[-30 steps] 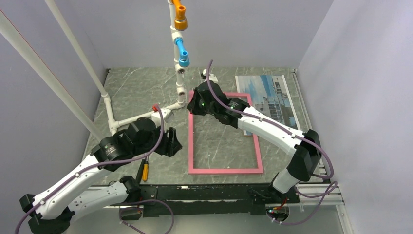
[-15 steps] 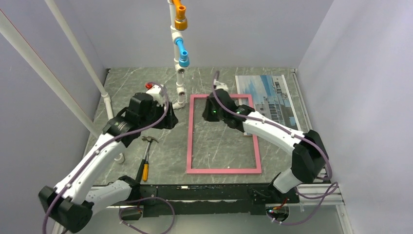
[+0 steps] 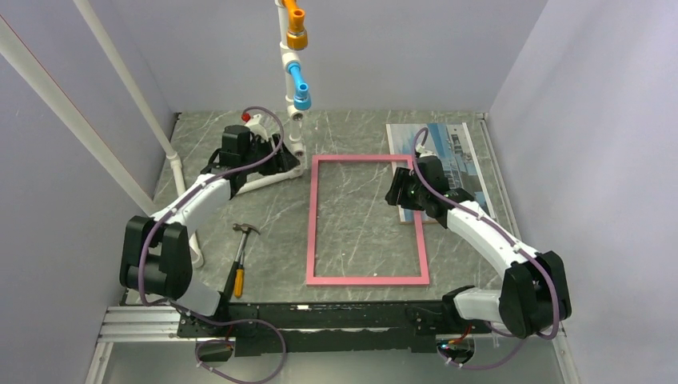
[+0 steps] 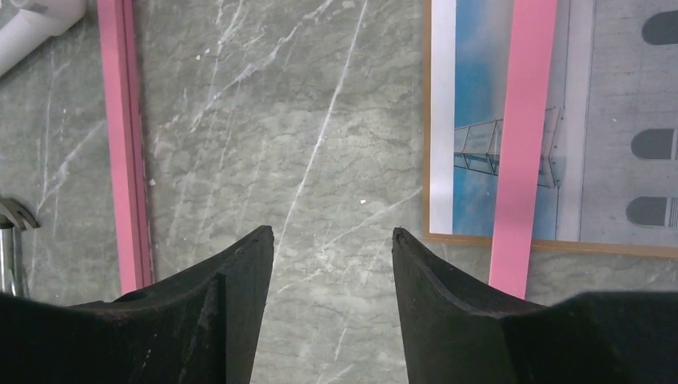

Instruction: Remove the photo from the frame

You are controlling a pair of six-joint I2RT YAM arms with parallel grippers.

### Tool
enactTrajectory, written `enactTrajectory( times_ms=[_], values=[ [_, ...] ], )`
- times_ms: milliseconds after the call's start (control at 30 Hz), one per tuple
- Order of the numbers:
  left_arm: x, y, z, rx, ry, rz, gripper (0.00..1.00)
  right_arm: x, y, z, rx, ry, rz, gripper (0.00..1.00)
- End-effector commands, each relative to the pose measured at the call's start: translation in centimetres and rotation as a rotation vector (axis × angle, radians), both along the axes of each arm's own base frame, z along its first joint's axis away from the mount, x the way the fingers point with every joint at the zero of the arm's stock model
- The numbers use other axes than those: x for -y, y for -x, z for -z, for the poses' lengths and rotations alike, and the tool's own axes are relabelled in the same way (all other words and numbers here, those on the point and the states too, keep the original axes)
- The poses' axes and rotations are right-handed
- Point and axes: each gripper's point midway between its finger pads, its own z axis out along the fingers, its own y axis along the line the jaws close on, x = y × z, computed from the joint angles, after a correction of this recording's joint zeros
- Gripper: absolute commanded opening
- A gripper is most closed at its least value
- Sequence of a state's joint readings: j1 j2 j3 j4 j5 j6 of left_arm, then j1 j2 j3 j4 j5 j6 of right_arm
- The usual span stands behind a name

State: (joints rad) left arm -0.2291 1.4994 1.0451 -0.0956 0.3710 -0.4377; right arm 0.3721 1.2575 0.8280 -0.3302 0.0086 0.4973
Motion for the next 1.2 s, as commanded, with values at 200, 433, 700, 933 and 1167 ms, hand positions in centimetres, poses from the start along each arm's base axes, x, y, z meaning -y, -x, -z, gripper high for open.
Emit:
enactTrajectory(
  times_ms=[200, 433, 700, 933, 1167],
  values=[
    [4.5, -1.5, -1.8, 0.151, 0.272, 0.107, 0.59, 0.5, -1.9, -1.6, 0.091, -0.058, -0.045, 0.59],
    [5.5, -1.6, -0.1, 0.156, 0.322, 0.07, 0.6, 1.6, -1.8, -0.9, 0.084, -0.062, -0.017, 0.59],
    [5.5, -4.5, 1.8, 0.174, 0.389, -0.028, 0.64, 5.4, -1.8, 1.1, -0.001, -0.007, 0.178, 0.64],
    [5.4, -7.1, 2.7, 0.175, 0.365, -0.088, 0.66, 8.8, -2.9, 3.6, -0.078, 0.137, 0.3, 0.66],
    [5.0, -8.7, 3.3, 0.181, 0.323, -0.121, 0.68, 9.1, -4.6, 4.1, -0.071, 0.172, 0.285, 0.67]
  ],
)
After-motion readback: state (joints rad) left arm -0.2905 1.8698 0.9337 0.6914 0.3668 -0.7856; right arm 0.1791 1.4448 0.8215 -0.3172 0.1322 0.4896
